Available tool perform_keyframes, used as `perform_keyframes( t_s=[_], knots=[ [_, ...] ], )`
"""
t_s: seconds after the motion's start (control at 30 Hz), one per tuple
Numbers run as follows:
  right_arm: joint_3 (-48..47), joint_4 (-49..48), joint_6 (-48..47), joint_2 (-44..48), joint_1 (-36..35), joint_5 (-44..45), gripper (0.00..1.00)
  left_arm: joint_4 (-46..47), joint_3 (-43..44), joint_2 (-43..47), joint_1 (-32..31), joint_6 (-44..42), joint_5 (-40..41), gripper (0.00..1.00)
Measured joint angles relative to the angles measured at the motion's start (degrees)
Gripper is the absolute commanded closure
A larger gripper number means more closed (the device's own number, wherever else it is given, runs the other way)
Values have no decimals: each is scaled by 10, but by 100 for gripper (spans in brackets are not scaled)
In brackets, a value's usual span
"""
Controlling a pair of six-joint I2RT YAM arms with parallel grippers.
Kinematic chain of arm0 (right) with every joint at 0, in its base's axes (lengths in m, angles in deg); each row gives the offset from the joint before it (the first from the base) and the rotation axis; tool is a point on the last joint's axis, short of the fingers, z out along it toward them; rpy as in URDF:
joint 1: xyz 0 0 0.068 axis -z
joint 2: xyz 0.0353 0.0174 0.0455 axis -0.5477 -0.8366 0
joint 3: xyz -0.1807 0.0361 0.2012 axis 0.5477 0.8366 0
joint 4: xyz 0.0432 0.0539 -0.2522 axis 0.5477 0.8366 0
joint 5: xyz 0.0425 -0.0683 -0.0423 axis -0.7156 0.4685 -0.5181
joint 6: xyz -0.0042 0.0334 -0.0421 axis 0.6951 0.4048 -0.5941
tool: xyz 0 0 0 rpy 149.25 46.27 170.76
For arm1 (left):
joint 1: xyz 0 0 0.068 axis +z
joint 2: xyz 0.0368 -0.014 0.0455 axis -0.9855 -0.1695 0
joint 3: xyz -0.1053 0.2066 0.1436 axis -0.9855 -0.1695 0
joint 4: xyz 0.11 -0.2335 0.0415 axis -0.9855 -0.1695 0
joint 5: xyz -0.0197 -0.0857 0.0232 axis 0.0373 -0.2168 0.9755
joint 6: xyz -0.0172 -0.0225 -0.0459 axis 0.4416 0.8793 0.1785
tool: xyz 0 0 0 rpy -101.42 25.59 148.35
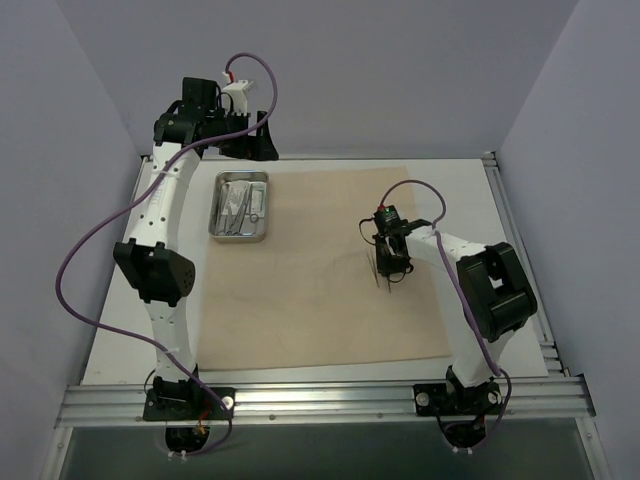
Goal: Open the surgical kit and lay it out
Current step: Place the medical item in the surgical kit.
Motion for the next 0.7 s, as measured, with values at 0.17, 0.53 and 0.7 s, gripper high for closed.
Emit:
perform_keyframes(
  t_s=[0.17, 0.53, 0.7],
  knots=[
    [-3, 0, 0, -2, 1, 0, 95, 0, 0, 0, 0, 0, 2, 6],
    [-29, 0, -14, -14, 1, 1, 99, 0, 0, 0, 0, -1, 4, 6],
    [-35, 1, -28, -14, 1, 1, 100, 0, 0, 0, 0, -2, 4, 6]
  ],
)
